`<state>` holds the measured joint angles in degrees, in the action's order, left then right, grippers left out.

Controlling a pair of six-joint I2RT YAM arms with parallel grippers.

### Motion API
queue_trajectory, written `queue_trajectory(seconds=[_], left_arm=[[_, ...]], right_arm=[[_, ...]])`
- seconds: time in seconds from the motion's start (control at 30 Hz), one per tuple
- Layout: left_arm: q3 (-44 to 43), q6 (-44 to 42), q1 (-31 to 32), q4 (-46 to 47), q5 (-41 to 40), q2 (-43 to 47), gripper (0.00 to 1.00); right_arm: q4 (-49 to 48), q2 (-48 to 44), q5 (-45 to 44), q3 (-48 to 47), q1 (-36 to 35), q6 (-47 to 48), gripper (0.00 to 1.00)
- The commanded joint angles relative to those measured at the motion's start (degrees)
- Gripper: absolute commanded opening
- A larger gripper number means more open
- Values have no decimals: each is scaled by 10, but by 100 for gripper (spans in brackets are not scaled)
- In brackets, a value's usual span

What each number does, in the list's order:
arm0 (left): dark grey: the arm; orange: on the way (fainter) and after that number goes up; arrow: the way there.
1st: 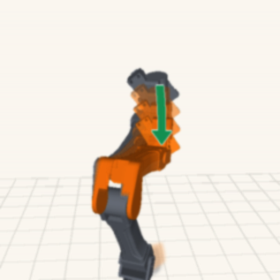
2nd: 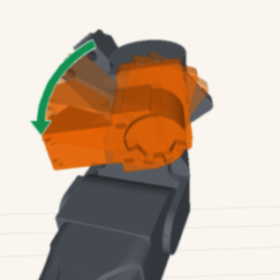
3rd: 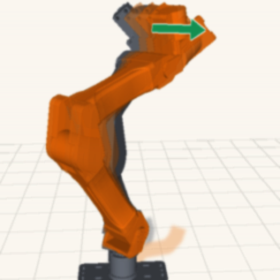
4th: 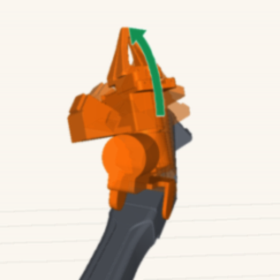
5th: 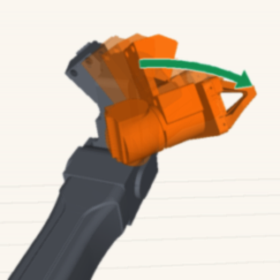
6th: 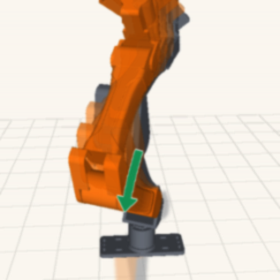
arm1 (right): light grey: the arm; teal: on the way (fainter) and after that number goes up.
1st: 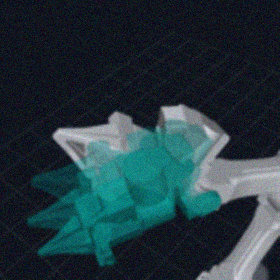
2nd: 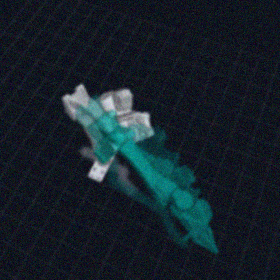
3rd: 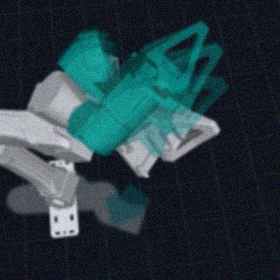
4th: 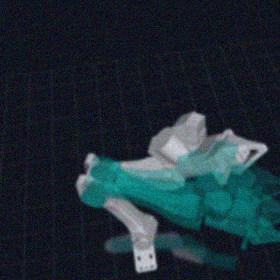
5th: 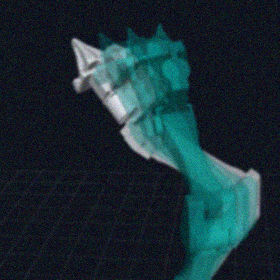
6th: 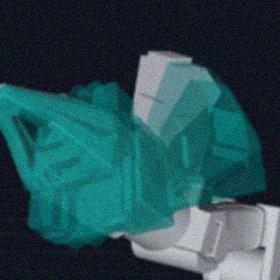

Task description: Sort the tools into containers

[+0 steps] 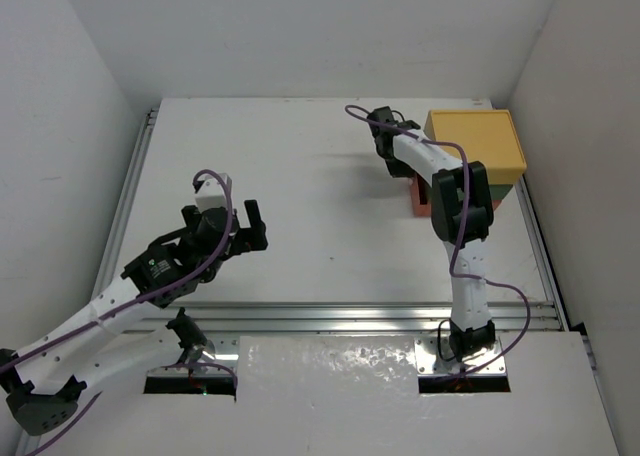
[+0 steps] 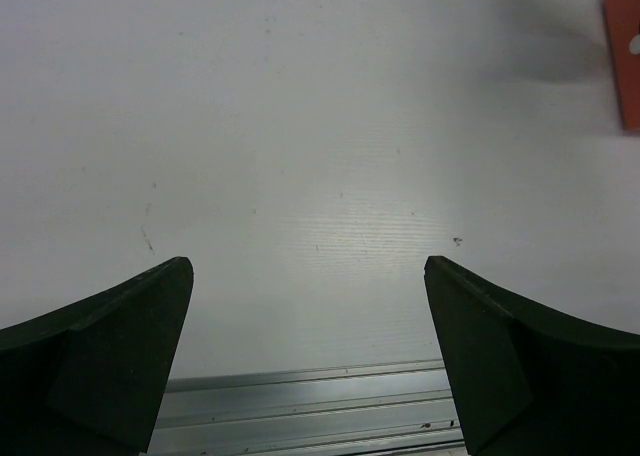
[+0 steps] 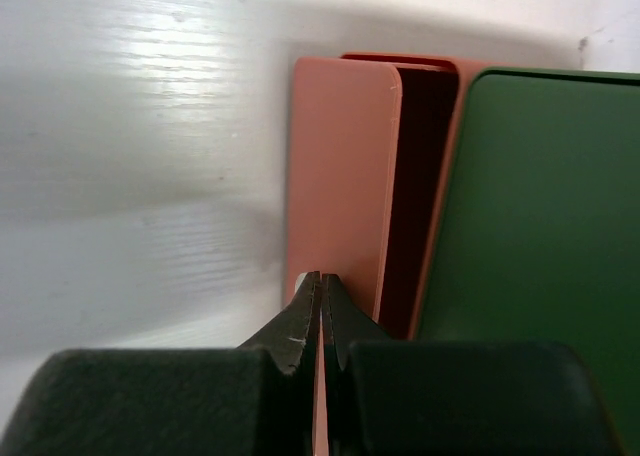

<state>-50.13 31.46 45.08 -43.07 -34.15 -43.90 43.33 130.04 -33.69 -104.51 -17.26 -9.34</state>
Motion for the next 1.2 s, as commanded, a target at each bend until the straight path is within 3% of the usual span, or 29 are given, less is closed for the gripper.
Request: queue_trajectory(seconds=[0.0,0.6,0.87,1.0,1.17], left_arm=[[1,-10,3,23,3,1,100],[4,-11,3,23,4,14,100],[3,-8,3,22,0,17,100],[-1,5,2,11,-23,22,100],[-25,52,-10,-30,-93,19,100]], right_arm=[[0,-30,-38,6,8,24,0],[-15,-2,-93,7,10,28,0],[-10,-30,-32,9,-9,5,0],[14,-65,31,-1,-33,-11,11],[-12,-208,124,62,-54,-41,44]])
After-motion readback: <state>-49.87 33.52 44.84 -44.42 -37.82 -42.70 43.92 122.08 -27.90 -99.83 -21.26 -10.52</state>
